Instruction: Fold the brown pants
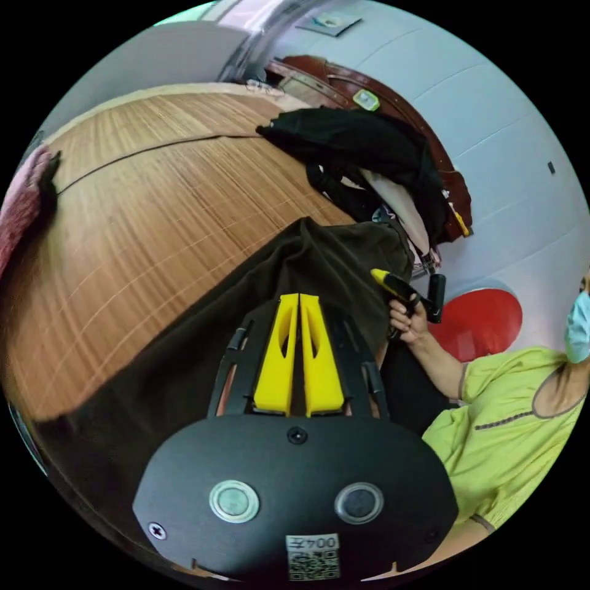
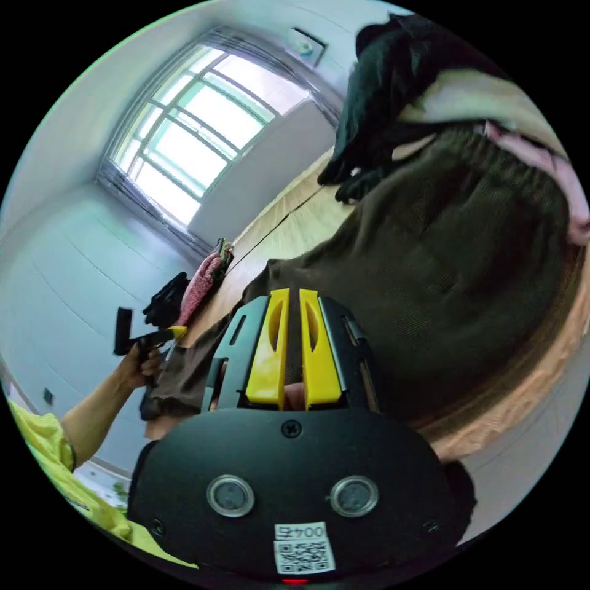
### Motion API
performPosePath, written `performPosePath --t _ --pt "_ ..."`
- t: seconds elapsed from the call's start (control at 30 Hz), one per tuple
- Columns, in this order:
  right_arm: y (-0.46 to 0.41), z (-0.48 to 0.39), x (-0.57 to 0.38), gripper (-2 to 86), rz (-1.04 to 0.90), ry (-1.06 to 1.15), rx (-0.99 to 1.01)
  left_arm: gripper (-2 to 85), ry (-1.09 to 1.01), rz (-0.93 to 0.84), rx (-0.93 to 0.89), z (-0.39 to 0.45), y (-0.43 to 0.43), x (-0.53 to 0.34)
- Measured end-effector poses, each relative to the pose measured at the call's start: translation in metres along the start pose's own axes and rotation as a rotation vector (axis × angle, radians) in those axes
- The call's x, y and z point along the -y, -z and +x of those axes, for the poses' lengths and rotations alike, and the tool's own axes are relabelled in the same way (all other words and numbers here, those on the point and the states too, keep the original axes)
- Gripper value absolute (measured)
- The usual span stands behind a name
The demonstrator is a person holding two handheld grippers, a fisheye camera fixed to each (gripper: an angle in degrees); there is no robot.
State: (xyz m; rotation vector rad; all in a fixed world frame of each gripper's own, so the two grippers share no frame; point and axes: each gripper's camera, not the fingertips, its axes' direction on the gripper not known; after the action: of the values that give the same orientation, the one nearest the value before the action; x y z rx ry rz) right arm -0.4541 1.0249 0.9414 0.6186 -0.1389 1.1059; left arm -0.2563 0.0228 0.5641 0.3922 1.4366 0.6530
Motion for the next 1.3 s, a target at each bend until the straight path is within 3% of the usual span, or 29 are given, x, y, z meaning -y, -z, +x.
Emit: performPosePath --t 0.13,0.27,0.37,0.6,0.8,0.93,1.1,1.2,1.3 --pt "0.048 -0.025 0.005 4.7 0.134 0.063 -0.237 0.4 0.151 0.146 0.194 0.002 0.041 -0.139" --pt "0.018 -0.059 0.021 6.1 -0.133 0.246 -0.410 0.3 0.309 0.208 0.373 0.003 0.057 -0.259" --pt "-0.024 -0.073 0.018 3.7 -0.287 0.406 -0.654 0.5 0.393 0.315 0.384 0.015 0.068 -0.321" --pt "-0.024 -0.075 0.045 -0.7 -0.323 0.510 -0.755 0.7 0.405 0.367 0.578 0.059 0.095 -0.407" --pt "-0.009 -0.086 0.071 -0.1 -0.368 0.289 -0.611 0.7 0.421 0.424 0.619 0.072 0.121 -0.464" --pt "0.013 -0.168 0.038 3.4 -0.191 0.382 -0.392 0.7 0.425 0.420 0.574 0.058 0.114 -0.498" --pt "-0.030 -0.361 -0.082 8.5 -0.217 0.808 -0.109 0.6 0.518 0.560 0.411 0.028 0.099 -0.536" --pt "-0.075 -0.479 -0.160 9.6 -0.280 1.166 -0.060 0.4 0.621 0.735 0.309 0.005 0.086 -0.570" --pt "-0.119 -0.577 -0.228 10.1 -0.307 1.489 -0.064 0.3 0.700 0.986 0.046 -0.024 0.061 -0.615"
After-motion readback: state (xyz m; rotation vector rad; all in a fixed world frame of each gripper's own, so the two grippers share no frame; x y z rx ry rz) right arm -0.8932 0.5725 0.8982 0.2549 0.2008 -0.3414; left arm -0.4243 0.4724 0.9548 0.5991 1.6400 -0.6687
